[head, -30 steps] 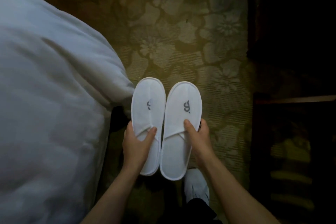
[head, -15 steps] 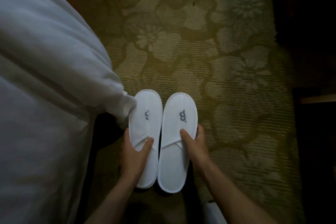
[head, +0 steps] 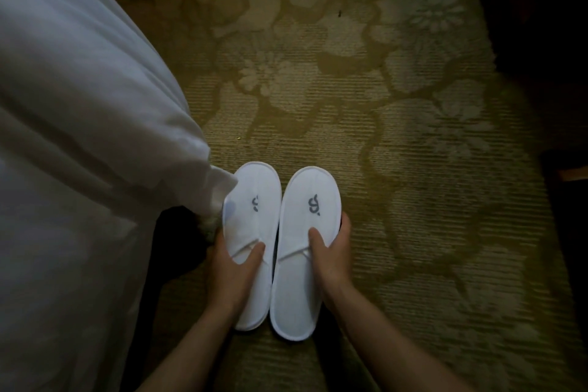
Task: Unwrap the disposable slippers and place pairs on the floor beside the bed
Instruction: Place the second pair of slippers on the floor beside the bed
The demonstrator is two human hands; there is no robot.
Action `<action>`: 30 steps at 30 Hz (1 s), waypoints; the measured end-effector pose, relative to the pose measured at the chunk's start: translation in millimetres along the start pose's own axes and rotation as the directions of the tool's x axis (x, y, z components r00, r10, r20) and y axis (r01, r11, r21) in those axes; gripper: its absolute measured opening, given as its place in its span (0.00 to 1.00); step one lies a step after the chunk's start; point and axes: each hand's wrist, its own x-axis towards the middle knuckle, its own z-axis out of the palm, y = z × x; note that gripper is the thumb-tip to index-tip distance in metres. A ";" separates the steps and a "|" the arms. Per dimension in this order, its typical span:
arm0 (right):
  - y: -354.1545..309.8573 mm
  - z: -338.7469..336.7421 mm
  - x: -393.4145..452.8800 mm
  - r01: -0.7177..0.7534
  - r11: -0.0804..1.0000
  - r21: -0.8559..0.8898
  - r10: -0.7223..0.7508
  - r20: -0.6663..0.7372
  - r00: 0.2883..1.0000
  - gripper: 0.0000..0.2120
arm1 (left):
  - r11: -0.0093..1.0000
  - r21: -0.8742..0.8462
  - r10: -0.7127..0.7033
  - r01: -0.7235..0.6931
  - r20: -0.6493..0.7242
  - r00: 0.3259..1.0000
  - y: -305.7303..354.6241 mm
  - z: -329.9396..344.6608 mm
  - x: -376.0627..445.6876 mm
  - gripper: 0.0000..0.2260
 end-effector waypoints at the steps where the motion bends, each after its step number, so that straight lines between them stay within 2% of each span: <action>1: -0.6 0.8 -0.9 0.004 1.000 -0.006 -0.004 -0.005 1.000 0.32 | 1.000 0.010 0.005 -0.005 -0.001 1.000 -0.2 0.3 1.8 0.35; 10: -3.8 7.3 -5.8 0.005 0.978 -0.208 -0.010 -0.022 1.000 0.35 | 0.990 0.140 0.002 0.004 -0.046 0.999 -6.1 3.7 5.3 0.38; 13: -7.2 8.4 -7.3 0.010 0.939 -0.342 -0.016 -0.015 1.000 0.37 | 0.981 0.195 -0.002 0.012 -0.050 0.999 -7.8 4.2 5.1 0.41; 18: -12.7 6.4 -4.7 0.046 0.731 -0.681 -0.042 0.022 0.999 0.42 | 0.931 0.364 -0.018 0.042 -0.070 0.997 -5.3 8.7 9.5 0.49; 24: -8.9 -6.8 4.0 0.166 0.432 -0.886 -0.126 0.123 0.984 0.47 | 0.888 0.461 0.020 0.009 -0.060 0.998 -6.7 11.2 10.3 0.51; 27: -6.7 -6.3 7.1 0.186 0.369 -0.910 -0.144 0.141 0.979 0.47 | 0.883 0.470 0.028 0.003 -0.058 0.998 -7.5 10.3 11.9 0.50; 30: -3.4 -4.1 8.4 0.173 0.384 -0.907 -0.134 0.131 0.982 0.48 | 0.888 0.461 0.045 -0.009 -0.068 0.997 -8.5 10.9 12.5 0.49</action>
